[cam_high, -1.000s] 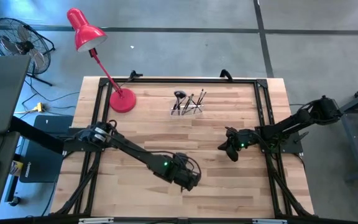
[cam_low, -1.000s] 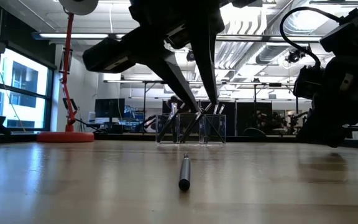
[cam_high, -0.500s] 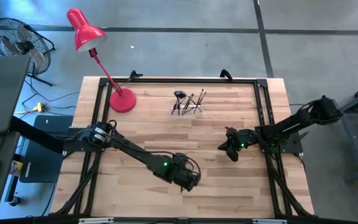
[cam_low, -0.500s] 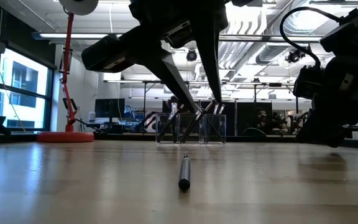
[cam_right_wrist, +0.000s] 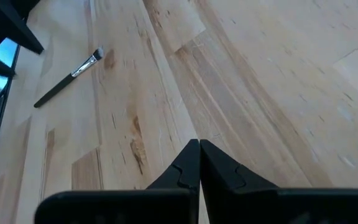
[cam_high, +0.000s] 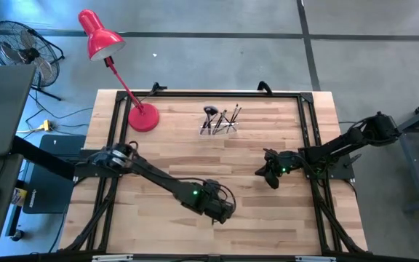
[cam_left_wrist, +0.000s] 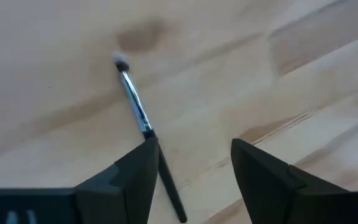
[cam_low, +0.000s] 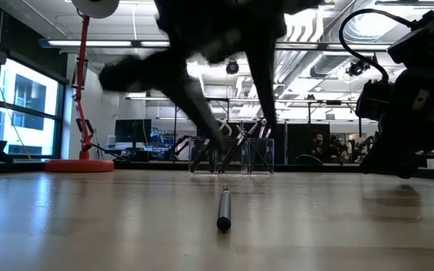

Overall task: Put items in baskets/containers
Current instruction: Put the foundation brush into the transparent organizer

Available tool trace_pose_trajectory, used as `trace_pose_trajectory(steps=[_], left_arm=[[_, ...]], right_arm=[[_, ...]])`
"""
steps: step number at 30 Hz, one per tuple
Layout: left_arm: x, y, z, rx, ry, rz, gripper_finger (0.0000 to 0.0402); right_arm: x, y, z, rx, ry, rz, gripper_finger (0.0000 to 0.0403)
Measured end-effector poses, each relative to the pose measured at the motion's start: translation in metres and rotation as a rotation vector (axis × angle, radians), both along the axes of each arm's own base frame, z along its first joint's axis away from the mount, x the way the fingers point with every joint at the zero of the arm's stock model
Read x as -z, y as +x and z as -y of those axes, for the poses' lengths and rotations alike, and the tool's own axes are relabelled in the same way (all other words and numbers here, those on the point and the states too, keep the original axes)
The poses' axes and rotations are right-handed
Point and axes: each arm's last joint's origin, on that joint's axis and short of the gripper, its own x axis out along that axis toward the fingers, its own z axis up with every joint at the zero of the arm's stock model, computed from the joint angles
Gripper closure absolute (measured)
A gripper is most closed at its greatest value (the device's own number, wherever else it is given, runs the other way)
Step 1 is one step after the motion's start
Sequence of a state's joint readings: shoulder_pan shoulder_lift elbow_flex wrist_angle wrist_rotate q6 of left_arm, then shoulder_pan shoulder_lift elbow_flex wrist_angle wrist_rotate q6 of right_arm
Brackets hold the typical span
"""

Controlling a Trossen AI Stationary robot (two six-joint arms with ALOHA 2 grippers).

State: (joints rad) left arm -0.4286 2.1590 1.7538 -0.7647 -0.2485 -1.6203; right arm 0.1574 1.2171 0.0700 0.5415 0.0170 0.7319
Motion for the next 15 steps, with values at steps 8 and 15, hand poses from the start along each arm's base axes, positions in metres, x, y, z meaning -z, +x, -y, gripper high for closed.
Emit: trace_pose_trajectory(steps=[8, 15], left_arm=[[0.031, 0.009, 0.005, 0.046, -0.155, -0.104, 0.0202], [0.048, 0.009, 0.003, 0.069, -0.168, -0.177, 0.0249]], right_arm=[[0.0, 0.0, 0.0, 0.001, -0.002, -0.004, 0.0397], [0.0, 0.0, 0.0, 0.0, -0.001, -0.004, 0.0401]])
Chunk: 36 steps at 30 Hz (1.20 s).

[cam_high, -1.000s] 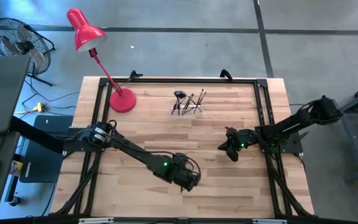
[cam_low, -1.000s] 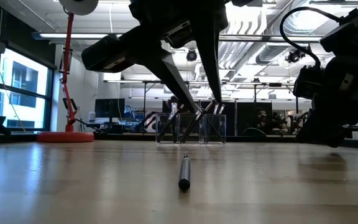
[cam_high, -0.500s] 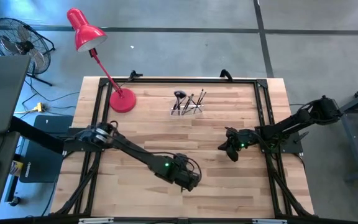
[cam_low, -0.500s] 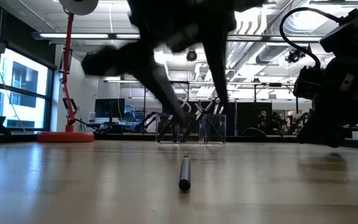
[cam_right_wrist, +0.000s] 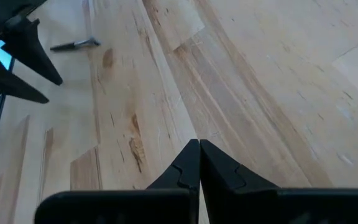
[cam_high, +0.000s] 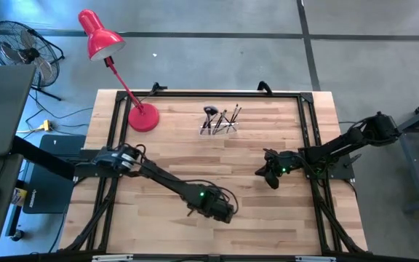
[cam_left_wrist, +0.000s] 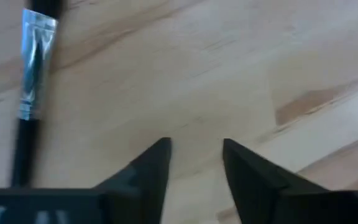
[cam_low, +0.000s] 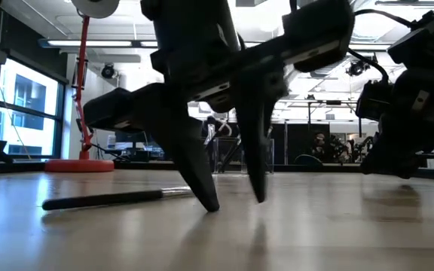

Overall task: Put items in baskets/containers
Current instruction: Put the foundation brush into the transparent organizer

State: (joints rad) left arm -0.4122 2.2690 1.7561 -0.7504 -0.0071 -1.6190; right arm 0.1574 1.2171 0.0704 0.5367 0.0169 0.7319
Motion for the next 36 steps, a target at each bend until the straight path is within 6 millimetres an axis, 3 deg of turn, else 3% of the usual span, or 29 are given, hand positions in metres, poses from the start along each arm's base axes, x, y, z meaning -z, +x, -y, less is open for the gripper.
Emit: trace_pose_trajectory(steps=[4, 8, 15, 20, 25, 36], left_arm=[[-0.001, 0.001, 0.0, 0.04, -0.003, 0.005, 0.0304], [-0.016, 0.008, 0.003, 0.106, 0.077, 0.046, 0.0335], [-0.064, 0.001, -0.008, 0.117, 0.309, -0.055, 0.0344], [-0.076, -0.012, -0.013, 0.123, 0.365, -0.172, 0.0344], [-0.072, -0.018, -0.014, 0.103, 0.329, -0.254, 0.0323], [-0.047, -0.029, -0.006, 0.096, 0.312, -0.329, 0.0219]], right_arm=[[0.0, 0.0, 0.0, 0.001, 0.0, 0.002, 0.0398], [0.0, 0.0, 0.0, 0.001, -0.001, 0.002, 0.0396], [0.0, 0.0, 0.0, 0.013, -0.009, 0.004, 0.0401], [-0.001, 0.0, 0.001, 0.022, -0.014, 0.009, 0.0399], [0.0, 0.0, 0.001, 0.025, -0.016, 0.009, 0.0401], [-0.001, 0.001, 0.002, 0.071, -0.013, 0.018, 0.04]])
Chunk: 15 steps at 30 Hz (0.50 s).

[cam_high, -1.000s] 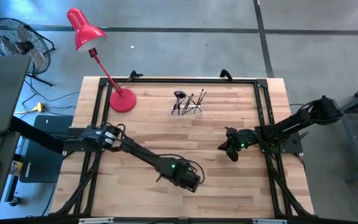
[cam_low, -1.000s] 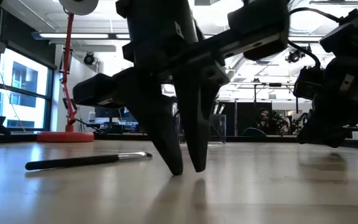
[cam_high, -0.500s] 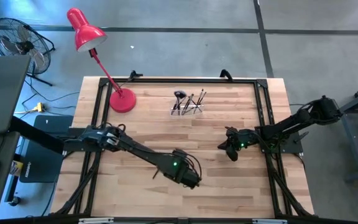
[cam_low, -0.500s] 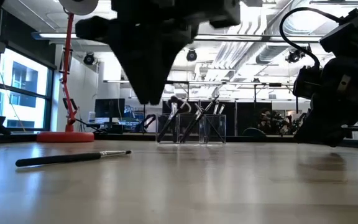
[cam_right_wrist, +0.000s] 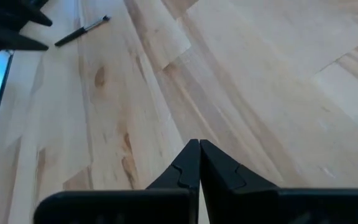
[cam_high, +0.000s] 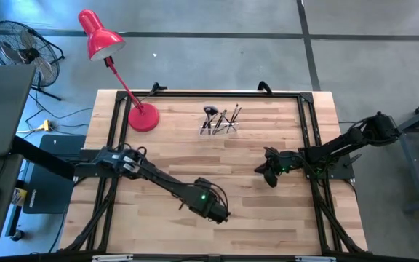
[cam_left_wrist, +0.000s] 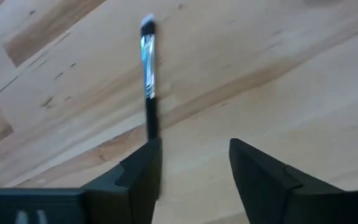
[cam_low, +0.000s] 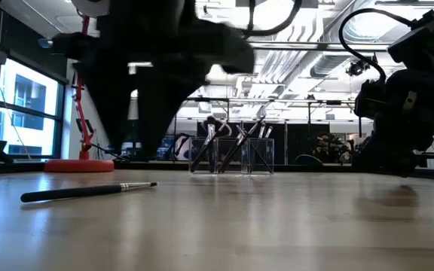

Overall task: Put items in baskets/containers
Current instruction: Put the foundation brush into the transparent organizer

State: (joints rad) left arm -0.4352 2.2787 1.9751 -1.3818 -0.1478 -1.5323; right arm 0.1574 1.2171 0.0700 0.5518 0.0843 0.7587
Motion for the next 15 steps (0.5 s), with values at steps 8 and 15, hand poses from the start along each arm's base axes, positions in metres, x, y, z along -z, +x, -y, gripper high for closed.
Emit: trace_pose_trajectory(steps=[8, 15], left_arm=[[-0.001, -0.012, 0.011, 0.08, 0.036, -0.012, 0.02], [-0.001, -0.013, 0.013, 0.138, 0.045, -0.015, 0.02]], right_arm=[[-0.003, 0.002, 0.0, 0.057, 0.054, 0.03, 0.0399], [-0.005, 0.003, 0.002, 0.124, 0.028, 0.066, 0.0399]])
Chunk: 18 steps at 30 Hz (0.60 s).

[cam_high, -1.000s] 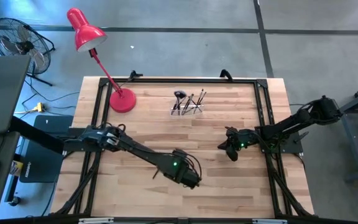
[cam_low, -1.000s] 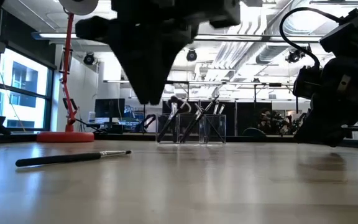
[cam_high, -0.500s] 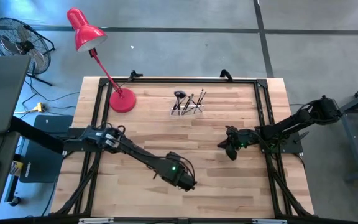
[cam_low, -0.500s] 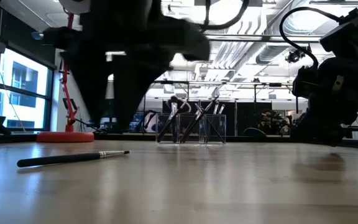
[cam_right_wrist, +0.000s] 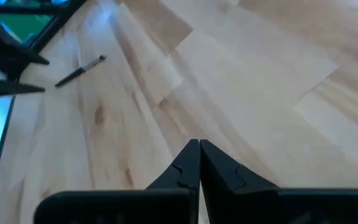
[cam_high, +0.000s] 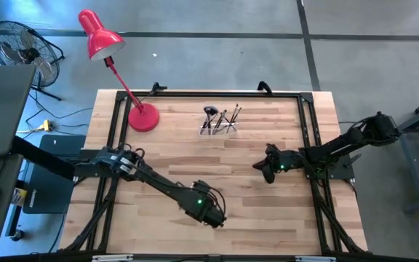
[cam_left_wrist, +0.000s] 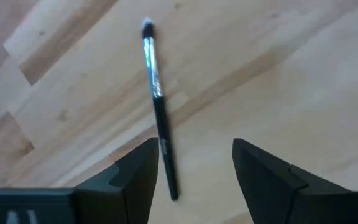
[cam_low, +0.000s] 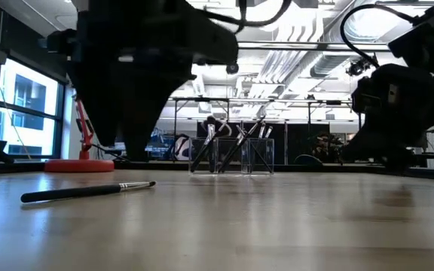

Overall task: Put items in baskets/containers
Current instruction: Put the foundation brush into the transparent organizer

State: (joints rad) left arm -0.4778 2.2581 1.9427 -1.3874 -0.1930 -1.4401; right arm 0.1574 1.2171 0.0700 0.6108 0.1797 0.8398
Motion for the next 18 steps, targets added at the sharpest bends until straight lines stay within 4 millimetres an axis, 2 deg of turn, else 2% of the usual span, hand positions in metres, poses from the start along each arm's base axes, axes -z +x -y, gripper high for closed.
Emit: trace_pose_trajectory(steps=[3, 6, 9, 11, 16, 18], left_arm=[[0.004, -0.005, -0.003, -0.002, 0.034, -0.041, 0.02], [0.005, -0.018, -0.009, -0.004, 0.042, -0.078, 0.02], [0.004, -0.027, -0.014, -0.013, -0.004, -0.007, 0.02], [0.01, -0.038, -0.019, -0.025, -0.008, -0.025, 0.02], [0.016, -0.044, -0.028, -0.033, -0.039, 0.014, 0.02], [0.018, -0.039, -0.027, -0.027, -0.063, 0.057, 0.02]], right_arm=[[-0.001, 0.0, 0.001, 0.034, 0.011, 0.013, 0.0399], [-0.002, 0.001, 0.001, 0.048, 0.025, 0.028, 0.0401], [-0.004, 0.002, 0.001, 0.048, 0.028, 0.045, 0.0401], [-0.004, 0.002, 0.001, 0.052, 0.028, 0.057, 0.04], [-0.005, 0.003, 0.002, 0.084, 0.013, 0.07, 0.0402], [-0.006, 0.003, 0.002, 0.092, 0.009, 0.075, 0.0401]])
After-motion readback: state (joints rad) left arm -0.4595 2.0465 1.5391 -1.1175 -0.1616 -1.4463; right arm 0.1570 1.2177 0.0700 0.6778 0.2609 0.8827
